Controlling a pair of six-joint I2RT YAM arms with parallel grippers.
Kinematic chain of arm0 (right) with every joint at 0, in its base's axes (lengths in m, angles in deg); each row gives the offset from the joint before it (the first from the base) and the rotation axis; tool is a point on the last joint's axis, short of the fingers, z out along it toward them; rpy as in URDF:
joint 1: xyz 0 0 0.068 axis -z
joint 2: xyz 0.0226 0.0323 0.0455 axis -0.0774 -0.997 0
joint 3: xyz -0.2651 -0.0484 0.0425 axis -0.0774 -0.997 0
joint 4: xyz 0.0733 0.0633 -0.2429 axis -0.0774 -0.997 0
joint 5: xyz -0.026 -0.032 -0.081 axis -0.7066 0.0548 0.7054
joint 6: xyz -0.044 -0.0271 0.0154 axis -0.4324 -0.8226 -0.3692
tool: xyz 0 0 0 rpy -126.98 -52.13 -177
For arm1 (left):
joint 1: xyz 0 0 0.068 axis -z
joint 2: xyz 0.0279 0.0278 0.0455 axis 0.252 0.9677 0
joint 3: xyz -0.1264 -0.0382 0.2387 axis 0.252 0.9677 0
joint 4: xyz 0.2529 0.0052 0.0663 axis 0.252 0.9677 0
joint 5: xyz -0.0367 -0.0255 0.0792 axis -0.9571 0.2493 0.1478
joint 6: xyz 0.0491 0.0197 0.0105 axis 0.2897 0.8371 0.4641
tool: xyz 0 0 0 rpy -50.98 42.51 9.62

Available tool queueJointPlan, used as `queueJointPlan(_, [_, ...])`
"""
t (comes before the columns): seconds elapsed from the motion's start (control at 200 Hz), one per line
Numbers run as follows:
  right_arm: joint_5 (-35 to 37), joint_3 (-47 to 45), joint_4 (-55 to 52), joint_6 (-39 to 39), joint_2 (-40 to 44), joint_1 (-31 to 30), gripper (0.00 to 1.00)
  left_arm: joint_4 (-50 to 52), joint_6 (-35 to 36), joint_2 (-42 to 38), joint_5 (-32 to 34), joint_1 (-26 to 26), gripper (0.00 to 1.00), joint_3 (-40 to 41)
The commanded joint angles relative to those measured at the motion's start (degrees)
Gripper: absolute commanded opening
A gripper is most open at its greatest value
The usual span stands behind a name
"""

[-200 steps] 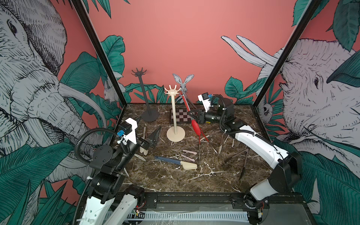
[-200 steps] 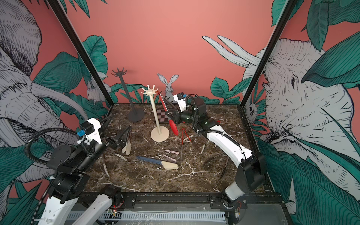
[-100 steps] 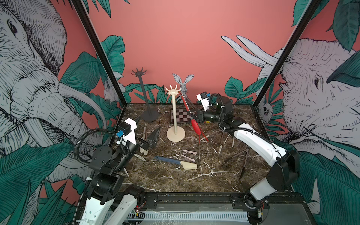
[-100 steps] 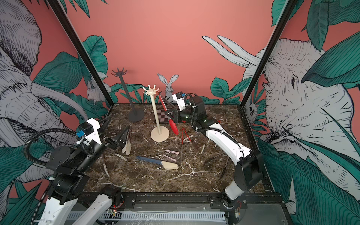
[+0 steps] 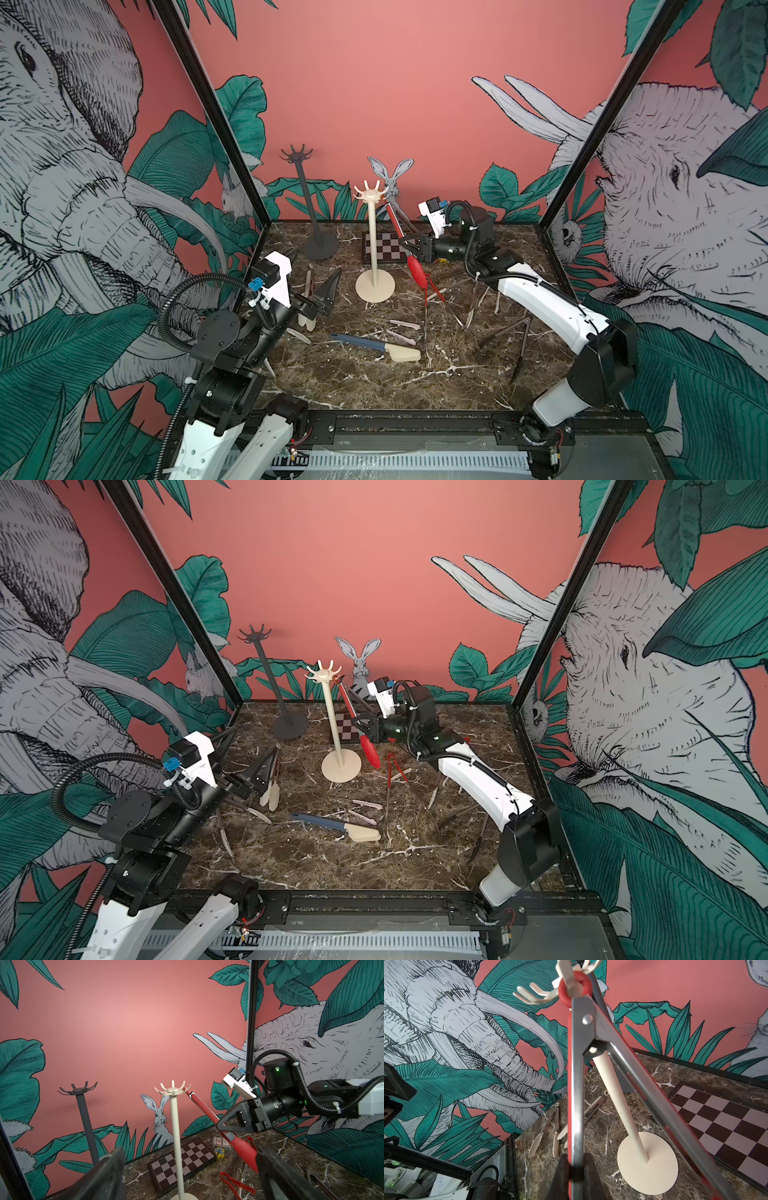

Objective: Hang food tongs on kitchen utensil racks
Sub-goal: Hang the food tongs on the rack.

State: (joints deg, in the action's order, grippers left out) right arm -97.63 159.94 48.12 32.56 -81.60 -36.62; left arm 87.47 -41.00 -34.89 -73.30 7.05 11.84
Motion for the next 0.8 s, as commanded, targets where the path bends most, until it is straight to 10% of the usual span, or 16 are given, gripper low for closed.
queueJointPlan(0.0, [-0.02, -0.55, 3.57, 0.25, -0.26, 0.26, 0.0, 0.2, -1.02, 0.56, 0.85, -0.3, 0.99, 0.65])
queueJointPlan(0.195, [1.58, -0.93, 3.78, 0.92, 0.1, 0.28, 0.16, 0.11, -3.02, 0.43, 2.08, -0.36, 0.99, 1.58])
queueJointPlan(0.495, [5.75, -5.29, 5.93, 0.73, 4.16, 0.28, 0.76, 6.0, -9.03, 0.21, 7.98, -0.37, 0.99, 1.66])
queueJointPlan(0.795, [7.55, -13.32, 7.3, 0.01, 10.05, 0.26, 0.9, 14.79, -17.81, 0.92, 12.14, -0.34, 0.99, 2.08])
